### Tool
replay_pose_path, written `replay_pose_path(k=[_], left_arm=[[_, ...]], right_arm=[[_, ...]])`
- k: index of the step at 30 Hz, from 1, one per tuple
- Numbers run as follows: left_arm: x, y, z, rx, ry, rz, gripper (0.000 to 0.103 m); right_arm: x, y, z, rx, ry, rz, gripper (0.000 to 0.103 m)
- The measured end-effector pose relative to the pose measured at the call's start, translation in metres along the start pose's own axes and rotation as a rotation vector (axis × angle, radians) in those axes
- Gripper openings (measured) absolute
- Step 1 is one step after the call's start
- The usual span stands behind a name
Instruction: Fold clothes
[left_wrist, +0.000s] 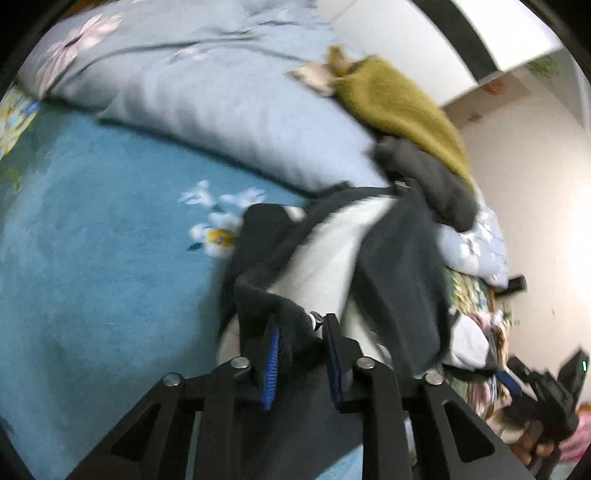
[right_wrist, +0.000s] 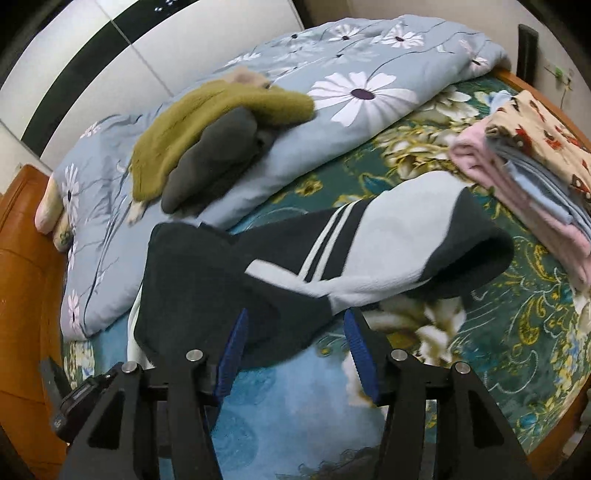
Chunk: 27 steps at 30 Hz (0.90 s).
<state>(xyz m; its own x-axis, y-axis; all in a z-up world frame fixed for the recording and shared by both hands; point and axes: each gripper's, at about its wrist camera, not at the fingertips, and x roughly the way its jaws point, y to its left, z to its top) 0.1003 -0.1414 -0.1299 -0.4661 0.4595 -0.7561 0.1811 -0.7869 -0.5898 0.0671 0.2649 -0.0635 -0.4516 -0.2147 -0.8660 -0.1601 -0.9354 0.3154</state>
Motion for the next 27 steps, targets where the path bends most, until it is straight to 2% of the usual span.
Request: replay_pose_path(k=[3, 5, 8, 10, 13, 14, 15, 18, 21, 24, 27], left_arm=[[-0.027, -0.030, -0.018, 0.112, 0.003, -0.152, 0.021], [-0.044, -0.057, -0.040, 0.243, 0.038, -0.223, 0.021], [-0.050, -0.084, -0.075, 0.391, 0.132, -0.265, 0.021], [-0.040, -0.088, -0.093, 0.408, 0.203, -0.268, 0.021], [-0.024, -0.084, -0.115, 0.392, 0.288, -0.245, 0.021], [-0.020, -0.080, -0.118, 0.368, 0.307, -0.248, 0.021], [-0.018, -0.076, -0.120, 0.343, 0.324, -0.252, 0.021], [-0.019, -0.063, -0.114, 0.276, 0.324, -0.261, 0.021], [-0.029, -0.048, -0.107, 0.209, 0.315, -0.283, 0.022], [-0.037, -0.035, -0.095, 0.156, 0.303, -0.298, 0.026], [-0.044, -0.026, -0.085, 0.101, 0.305, -0.317, 0.033]], right_arm=[[0.006, 0.012, -0.003, -0.024, 0.015, 0.010, 0.056], [0.011, 0.022, -0.003, -0.043, 0.027, 0.014, 0.056], [0.018, 0.040, 0.004, -0.062, 0.040, 0.034, 0.056], [0.024, 0.058, 0.009, -0.084, 0.047, 0.062, 0.056], [0.031, 0.084, 0.017, -0.118, 0.054, 0.115, 0.056], [0.033, 0.092, 0.019, -0.128, 0.054, 0.130, 0.058], [0.035, 0.098, 0.023, -0.141, 0.054, 0.139, 0.065], [0.049, 0.113, 0.034, -0.180, 0.059, 0.119, 0.067], [0.064, 0.102, 0.041, -0.137, 0.065, 0.045, 0.067], [0.074, 0.073, 0.047, -0.045, 0.048, -0.009, 0.067], [0.091, 0.053, 0.039, 0.063, 0.093, 0.032, 0.067]])
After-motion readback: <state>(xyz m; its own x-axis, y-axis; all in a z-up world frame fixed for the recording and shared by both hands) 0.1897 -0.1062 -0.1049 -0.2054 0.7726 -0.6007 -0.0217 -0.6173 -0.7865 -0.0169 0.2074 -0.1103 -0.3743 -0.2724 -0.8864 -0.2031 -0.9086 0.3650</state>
